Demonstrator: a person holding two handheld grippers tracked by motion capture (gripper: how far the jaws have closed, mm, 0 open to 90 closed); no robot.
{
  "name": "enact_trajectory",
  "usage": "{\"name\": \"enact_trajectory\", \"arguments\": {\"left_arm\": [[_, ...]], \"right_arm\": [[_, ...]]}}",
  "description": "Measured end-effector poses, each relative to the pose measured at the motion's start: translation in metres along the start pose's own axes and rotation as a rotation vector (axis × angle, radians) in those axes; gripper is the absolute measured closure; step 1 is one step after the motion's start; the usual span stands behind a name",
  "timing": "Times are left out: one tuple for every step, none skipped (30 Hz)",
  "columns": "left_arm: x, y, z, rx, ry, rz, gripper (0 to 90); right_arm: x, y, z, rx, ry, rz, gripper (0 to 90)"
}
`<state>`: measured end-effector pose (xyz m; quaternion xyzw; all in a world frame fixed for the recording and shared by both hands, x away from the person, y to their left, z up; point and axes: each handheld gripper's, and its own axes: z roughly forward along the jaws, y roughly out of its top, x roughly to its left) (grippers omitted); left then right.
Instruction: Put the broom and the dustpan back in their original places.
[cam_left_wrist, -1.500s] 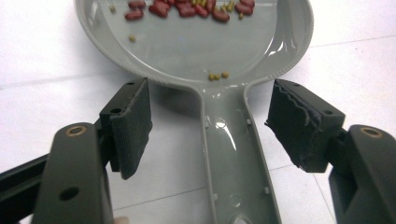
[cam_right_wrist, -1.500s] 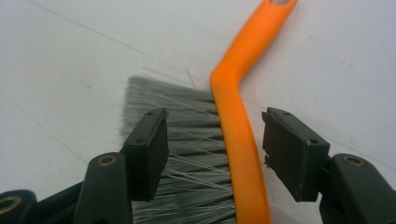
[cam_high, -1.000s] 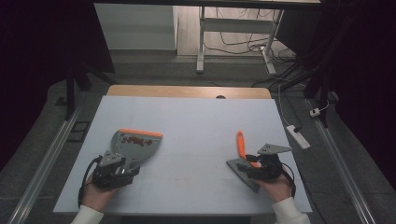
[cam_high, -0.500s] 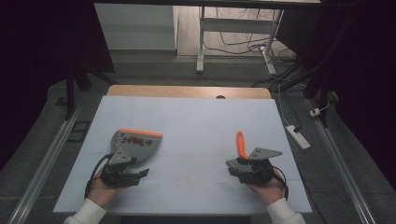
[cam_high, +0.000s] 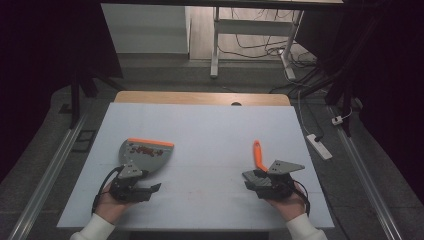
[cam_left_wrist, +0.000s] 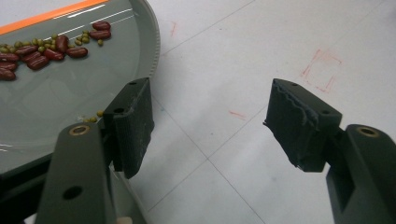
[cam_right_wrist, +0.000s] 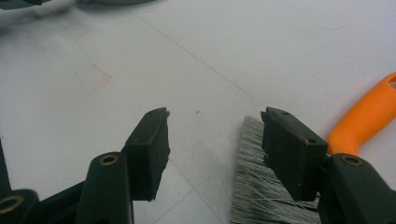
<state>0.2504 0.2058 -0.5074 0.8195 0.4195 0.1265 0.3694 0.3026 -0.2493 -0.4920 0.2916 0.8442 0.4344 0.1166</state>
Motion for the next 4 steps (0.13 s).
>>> {"name": "enact_trajectory", "arguments": {"left_arm": [[0.0001,-0.0001,0.0002,0.0,-0.001,-0.001,33.4],[0.0002,-0.0002,0.0004,0.0,0.001,-0.001,33.3],[0.0003,-0.0002,0.0005,0.001,-0.001,-0.002,33.4],[0.0005,-0.0002,0.0004,0.0,-0.002,-0.003,33.3]], "right_arm": [[0.0002,0.0,-0.0002,-0.002,-0.001,-0.003,41.0],[0.0002,-0.0001,-0.0003,-0.003,0.0,-0.006,40.9],[0.0003,-0.0002,-0.0004,-0.004,0.004,-0.006,40.9],[0.0004,-0.0003,-0.0007,-0.004,0.004,-0.006,40.9]]}}
